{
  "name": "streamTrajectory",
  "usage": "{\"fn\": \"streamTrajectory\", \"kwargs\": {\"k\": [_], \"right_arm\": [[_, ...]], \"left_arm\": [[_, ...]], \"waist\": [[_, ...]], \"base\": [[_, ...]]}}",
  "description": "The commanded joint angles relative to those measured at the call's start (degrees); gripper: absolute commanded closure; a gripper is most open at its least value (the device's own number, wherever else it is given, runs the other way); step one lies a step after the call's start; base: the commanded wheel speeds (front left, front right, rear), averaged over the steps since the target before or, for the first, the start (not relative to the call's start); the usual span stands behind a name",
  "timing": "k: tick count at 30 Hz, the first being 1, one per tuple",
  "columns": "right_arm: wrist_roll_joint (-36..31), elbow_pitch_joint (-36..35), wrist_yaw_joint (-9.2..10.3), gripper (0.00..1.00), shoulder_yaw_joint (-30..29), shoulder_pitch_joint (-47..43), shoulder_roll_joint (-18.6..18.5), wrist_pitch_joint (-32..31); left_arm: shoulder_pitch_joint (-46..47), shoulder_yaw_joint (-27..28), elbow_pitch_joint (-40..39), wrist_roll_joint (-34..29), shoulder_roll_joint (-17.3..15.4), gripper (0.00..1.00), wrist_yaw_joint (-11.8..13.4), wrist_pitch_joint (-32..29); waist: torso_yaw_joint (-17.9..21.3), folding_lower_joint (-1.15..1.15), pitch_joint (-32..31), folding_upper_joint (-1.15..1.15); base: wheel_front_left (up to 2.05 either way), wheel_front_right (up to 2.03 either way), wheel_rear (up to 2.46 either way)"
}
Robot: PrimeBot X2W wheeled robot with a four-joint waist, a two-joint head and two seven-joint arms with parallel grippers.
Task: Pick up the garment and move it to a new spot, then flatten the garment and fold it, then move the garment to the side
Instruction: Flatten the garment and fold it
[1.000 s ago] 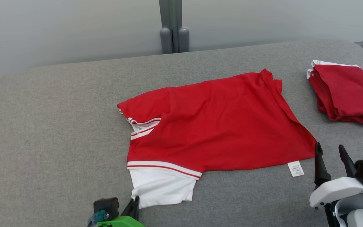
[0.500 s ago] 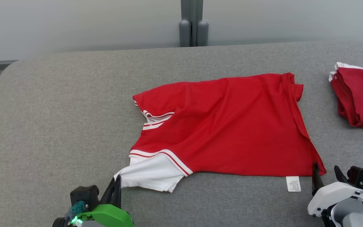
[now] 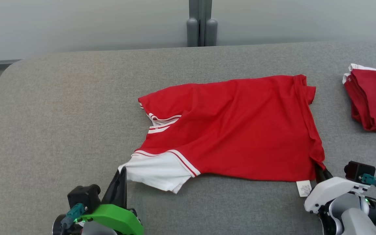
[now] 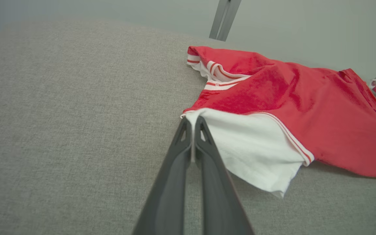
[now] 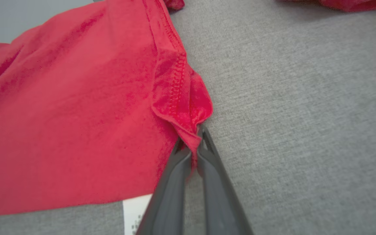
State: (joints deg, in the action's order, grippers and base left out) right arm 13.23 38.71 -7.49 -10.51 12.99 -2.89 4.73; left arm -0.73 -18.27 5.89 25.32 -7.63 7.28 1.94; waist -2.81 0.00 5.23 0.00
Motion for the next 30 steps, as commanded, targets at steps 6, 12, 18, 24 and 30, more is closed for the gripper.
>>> {"fn": "streamTrajectory", "kwargs": {"k": [6, 12, 18, 24, 30], "right_arm": [[6.48, -11.75, 0.00, 1.00, 3.33, -1.55, -0.09, -0.14], [10.15, -30.00, 0.00, 1.00, 4.00, -4.12, -0.41, -3.60], [12.83, -50.07, 0.00, 1.00, 1.07, -5.92, -0.79, -8.70], [15.07, -70.45, 0.00, 1.00, -3.62, -6.31, -0.82, -15.19], [16.18, -80.90, 0.00, 1.00, -7.51, -5.68, -0.51, -21.03]], "left_arm": [[4.88, 1.33, -5.79, 1.22, -0.24, 1.00, -1.26, 1.80], [12.22, 3.17, -14.64, -0.50, -3.17, 1.00, -2.21, 1.73], [21.86, 5.21, -24.82, -2.17, -6.62, 1.00, -3.49, -0.46], [33.99, 6.42, -35.98, -3.89, -10.28, 1.00, -5.16, -5.46], [41.31, 5.52, -36.36, -2.89, -12.46, 1.00, -7.08, -11.52]], "waist": [[1.32, 0.00, -1.91, 0.00], [2.17, 0.00, -3.91, 0.00], [2.90, 0.00, -5.62, 0.00], [4.46, 0.00, -6.60, 0.00], [6.12, 0.00, -5.82, 0.00]], "base": [[0.00, 0.00, 0.00], [0.00, 0.00, 0.00], [0.00, 0.00, 0.00], [0.00, 0.00, 0.00], [0.00, 0.00, 0.00]]}}
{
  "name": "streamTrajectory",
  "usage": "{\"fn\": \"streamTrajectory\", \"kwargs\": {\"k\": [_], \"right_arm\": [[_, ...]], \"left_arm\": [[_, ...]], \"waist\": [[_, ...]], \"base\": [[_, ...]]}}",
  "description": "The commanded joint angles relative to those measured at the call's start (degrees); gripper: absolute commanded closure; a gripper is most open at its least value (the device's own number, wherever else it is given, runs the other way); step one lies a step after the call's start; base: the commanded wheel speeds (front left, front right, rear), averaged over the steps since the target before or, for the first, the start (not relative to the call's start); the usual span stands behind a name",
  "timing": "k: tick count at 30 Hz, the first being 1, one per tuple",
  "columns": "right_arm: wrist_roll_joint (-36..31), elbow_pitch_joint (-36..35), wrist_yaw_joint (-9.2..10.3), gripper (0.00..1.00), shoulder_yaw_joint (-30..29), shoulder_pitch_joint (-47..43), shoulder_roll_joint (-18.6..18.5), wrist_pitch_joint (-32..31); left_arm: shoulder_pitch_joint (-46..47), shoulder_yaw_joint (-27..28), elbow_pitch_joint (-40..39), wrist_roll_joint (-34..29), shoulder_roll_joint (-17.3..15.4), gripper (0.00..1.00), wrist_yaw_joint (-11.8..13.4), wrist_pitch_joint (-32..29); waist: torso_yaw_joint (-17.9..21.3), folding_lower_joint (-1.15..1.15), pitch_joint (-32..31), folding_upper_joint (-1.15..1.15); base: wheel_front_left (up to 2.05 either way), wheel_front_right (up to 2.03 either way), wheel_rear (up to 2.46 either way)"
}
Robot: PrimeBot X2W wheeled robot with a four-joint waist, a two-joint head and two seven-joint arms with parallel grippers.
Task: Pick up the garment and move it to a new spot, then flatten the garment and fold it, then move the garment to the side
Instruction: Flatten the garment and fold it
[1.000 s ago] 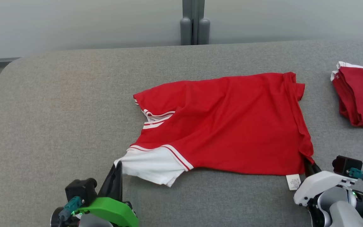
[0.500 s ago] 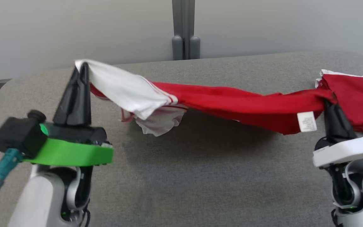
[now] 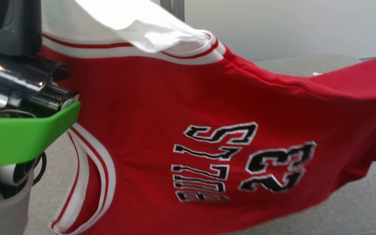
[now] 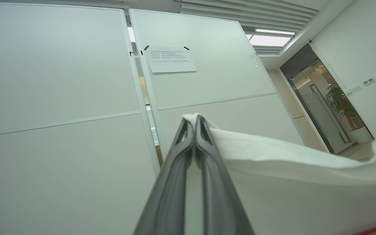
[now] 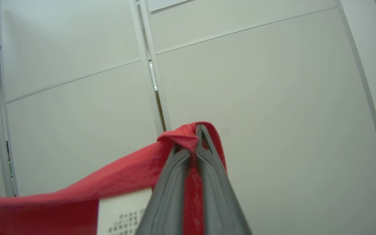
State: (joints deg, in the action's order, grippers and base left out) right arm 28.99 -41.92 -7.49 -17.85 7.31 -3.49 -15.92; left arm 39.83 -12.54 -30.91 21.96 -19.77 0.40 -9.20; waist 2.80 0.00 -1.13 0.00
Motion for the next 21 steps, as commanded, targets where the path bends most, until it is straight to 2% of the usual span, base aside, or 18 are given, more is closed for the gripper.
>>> {"fn": "streamTrajectory", "kwargs": {"k": [1, 5, 9, 10, 11, 13, 18, 21], "right_arm": [[0.36, -0.75, 0.00, 1.00, -0.61, 0.33, 0.13, -1.24], [1.14, 0.70, -0.01, 1.00, 0.07, 3.04, 0.26, -4.38], [0.75, 8.50, -0.01, 1.00, 3.94, 11.04, -1.62, -5.11], [0.53, 12.10, -0.01, 1.00, 5.74, 14.40, -1.91, -4.92], [-0.84, 18.75, -0.02, 1.00, 9.20, 21.84, -2.97, -4.27], [-3.13, 25.96, -0.01, 1.00, 11.32, 31.37, -3.52, -2.03], [-12.06, 47.65, 0.00, 1.00, 12.38, 53.62, -2.05, 6.97], [-17.96, 59.52, 0.00, 1.00, 13.67, 61.46, -1.65, 10.88]], "left_arm": [[1.45, -0.52, 1.18, 0.78, -0.41, 1.00, -0.48, -1.10], [5.55, -1.91, 6.24, 1.50, -0.27, 1.00, -1.73, -3.50], [11.63, -2.66, 15.00, 1.10, -0.11, 1.00, -2.86, -4.57], [13.86, -2.59, 18.22, 1.31, 0.26, 1.00, -3.10, -4.49], [18.79, -2.14, 24.10, 0.46, 0.13, 1.00, -3.36, -4.03], [24.39, -1.53, 29.99, -0.55, 0.44, 1.00, -3.05, -2.81], [38.24, -1.75, 44.24, -5.09, 1.09, 1.00, -2.47, 3.16], [43.22, -1.63, 51.00, -5.30, 3.25, 1.00, -1.85, 6.50]], "waist": [[0.74, 0.00, 1.03, 0.00], [1.21, 0.00, 5.43, 0.00], [1.99, 0.00, 11.25, 0.00], [2.32, 0.00, 12.69, 0.00], [2.81, 0.00, 15.03, 0.00], [3.20, 0.00, 17.07, 0.00], [2.76, 0.00, 21.50, 0.00], [1.11, 0.00, 24.47, 0.00]], "base": [[0.00, 0.00, 0.00], [0.00, 0.00, 0.00], [0.00, 0.00, 0.00], [0.00, 0.00, 0.00], [0.00, 0.00, 0.00], [0.00, 0.00, 0.00], [0.00, 0.00, 0.00], [0.00, 0.00, 0.00]]}}
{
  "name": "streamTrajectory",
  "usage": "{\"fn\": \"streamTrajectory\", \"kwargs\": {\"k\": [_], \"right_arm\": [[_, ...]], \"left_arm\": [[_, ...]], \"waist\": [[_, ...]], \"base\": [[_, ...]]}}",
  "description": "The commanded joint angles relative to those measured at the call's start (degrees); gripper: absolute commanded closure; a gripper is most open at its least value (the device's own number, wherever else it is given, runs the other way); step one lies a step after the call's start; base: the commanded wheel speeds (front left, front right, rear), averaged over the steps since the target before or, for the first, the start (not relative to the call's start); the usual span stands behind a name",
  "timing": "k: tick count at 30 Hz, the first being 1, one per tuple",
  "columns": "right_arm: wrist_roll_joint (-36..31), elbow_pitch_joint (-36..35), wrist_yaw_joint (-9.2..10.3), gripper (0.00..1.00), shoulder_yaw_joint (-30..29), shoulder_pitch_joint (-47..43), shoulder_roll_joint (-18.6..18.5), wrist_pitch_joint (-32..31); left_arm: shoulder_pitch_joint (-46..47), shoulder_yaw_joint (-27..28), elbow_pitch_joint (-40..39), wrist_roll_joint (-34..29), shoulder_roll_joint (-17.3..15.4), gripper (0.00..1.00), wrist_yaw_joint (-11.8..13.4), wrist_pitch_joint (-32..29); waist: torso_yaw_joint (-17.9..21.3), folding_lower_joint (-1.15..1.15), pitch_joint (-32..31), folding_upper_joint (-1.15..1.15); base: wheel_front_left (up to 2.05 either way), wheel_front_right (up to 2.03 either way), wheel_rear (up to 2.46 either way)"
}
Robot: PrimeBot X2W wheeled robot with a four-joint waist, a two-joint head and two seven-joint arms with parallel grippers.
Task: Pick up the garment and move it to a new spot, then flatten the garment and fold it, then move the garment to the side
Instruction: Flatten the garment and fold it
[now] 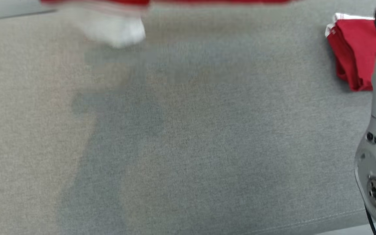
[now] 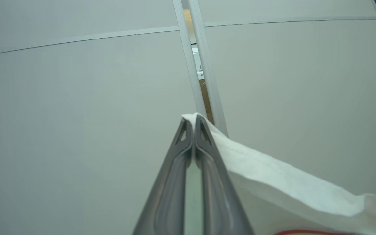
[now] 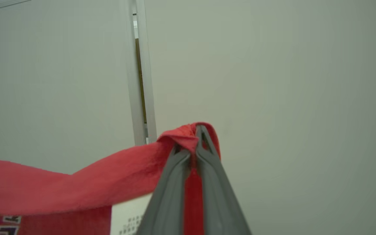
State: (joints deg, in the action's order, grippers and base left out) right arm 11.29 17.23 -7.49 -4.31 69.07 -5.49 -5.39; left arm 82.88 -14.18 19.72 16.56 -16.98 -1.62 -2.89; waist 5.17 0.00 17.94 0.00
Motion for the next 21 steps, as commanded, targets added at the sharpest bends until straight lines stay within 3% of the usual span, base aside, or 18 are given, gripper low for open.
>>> {"fn": "streamTrajectory", "kwargs": {"k": [1, 5, 11, 17, 21], "right_arm": [[-1.87, 4.40, 0.00, 1.00, 0.15, 1.77, 0.49, 1.69], [-6.15, 16.29, 0.00, 1.00, -2.93, 6.24, 0.88, 6.11], [-11.17, 31.34, 0.00, 1.00, -5.90, 4.74, 0.90, 12.95], [-9.43, 41.07, 0.00, 1.00, -5.70, 1.96, 0.07, 17.65], [-5.99, 44.41, 0.00, 1.00, -4.72, 0.38, -0.33, 18.98]], "left_arm": [[0.89, -0.01, 2.65, 0.46, 1.44, 1.00, 0.28, 1.45], [0.11, -0.17, 9.07, 2.39, 4.84, 1.00, 0.26, 4.53], [-7.55, -0.43, 17.68, 5.51, 9.17, 1.00, -0.82, 10.35], [-16.96, -0.95, 23.14, 8.64, 11.58, 1.00, -3.21, 15.71], [-22.46, -0.29, 22.63, 10.41, 11.98, 1.00, -4.28, 17.43]], "waist": [[-2.07, 0.00, 6.68, 0.00], [-5.31, 0.00, 12.94, 0.00], [-7.82, 0.00, 19.23, 0.00], [-7.91, 0.00, 19.75, 0.00], [-7.26, 0.00, 18.58, 0.00]], "base": [[0.00, 0.00, 0.00], [0.00, 0.00, 0.00], [0.00, 0.00, 0.00], [0.00, 0.00, 0.00], [0.00, 0.00, 0.00]]}}
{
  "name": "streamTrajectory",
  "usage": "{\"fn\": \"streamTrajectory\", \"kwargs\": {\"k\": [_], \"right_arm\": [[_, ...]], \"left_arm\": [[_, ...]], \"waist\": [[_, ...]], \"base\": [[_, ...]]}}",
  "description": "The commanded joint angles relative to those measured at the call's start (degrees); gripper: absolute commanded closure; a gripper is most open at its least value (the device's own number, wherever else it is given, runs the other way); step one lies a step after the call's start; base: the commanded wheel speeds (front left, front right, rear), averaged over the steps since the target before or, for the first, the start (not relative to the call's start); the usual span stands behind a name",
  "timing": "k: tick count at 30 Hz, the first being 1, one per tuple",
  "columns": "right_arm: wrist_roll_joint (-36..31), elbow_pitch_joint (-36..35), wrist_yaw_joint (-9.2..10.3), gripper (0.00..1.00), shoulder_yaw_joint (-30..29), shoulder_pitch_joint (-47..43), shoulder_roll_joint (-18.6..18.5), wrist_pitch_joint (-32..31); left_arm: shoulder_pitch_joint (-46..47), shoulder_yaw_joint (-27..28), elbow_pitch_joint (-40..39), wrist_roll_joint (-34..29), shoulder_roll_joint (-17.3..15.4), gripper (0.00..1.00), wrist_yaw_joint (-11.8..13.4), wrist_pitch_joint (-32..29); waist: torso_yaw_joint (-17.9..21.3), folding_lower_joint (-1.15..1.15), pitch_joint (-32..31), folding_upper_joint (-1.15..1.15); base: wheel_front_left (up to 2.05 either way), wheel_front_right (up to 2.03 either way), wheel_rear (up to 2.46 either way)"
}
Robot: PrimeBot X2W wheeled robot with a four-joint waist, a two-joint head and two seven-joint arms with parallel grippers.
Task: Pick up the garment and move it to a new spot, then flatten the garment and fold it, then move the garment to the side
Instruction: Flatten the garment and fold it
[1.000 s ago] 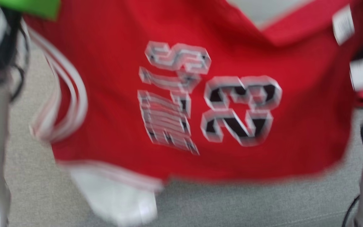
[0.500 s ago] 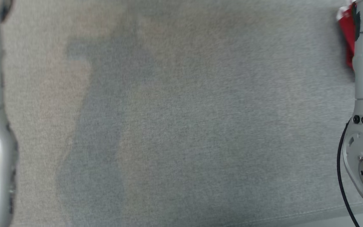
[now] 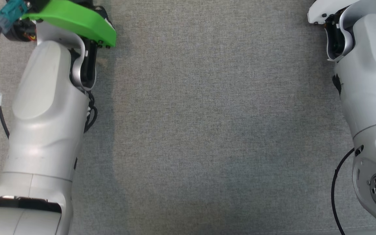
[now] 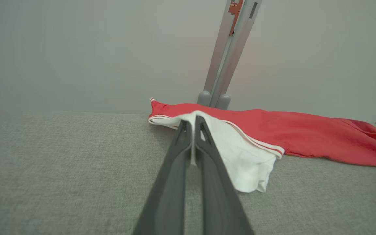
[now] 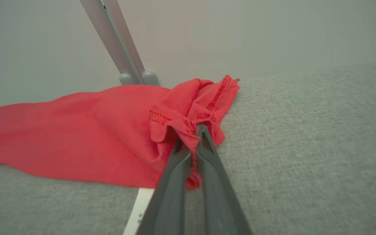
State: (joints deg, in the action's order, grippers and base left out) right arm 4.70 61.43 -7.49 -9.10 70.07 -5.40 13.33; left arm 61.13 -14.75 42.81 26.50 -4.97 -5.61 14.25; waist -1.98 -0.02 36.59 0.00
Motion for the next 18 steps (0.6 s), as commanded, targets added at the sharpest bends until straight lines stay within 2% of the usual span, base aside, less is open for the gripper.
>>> {"fn": "streamTrajectory", "kwargs": {"k": [1, 10, 18], "right_arm": [[1.49, 0.53, 0.00, 1.00, 0.34, -0.97, -0.35, 0.52], [11.06, -4.32, 0.00, 1.00, 6.49, -6.70, -0.63, 1.82], [19.92, -14.67, 0.00, 1.00, 12.64, -19.61, -3.61, 1.87]], "left_arm": [[-1.87, 0.81, -1.15, 0.92, -0.06, 1.00, -0.46, 0.61], [-15.22, 5.68, -15.27, 2.74, -1.04, 1.00, -0.77, 0.98], [-32.88, 8.62, -30.00, 3.54, -0.68, 1.00, 0.49, 1.01]], "waist": [[0.07, 0.02, -0.39, 0.00], [1.50, 0.02, -5.10, 0.00], [1.05, 0.02, -12.81, 0.00]], "base": [[0.00, 0.00, 0.00], [0.00, 0.00, 0.00], [0.00, 0.00, 0.00]]}}
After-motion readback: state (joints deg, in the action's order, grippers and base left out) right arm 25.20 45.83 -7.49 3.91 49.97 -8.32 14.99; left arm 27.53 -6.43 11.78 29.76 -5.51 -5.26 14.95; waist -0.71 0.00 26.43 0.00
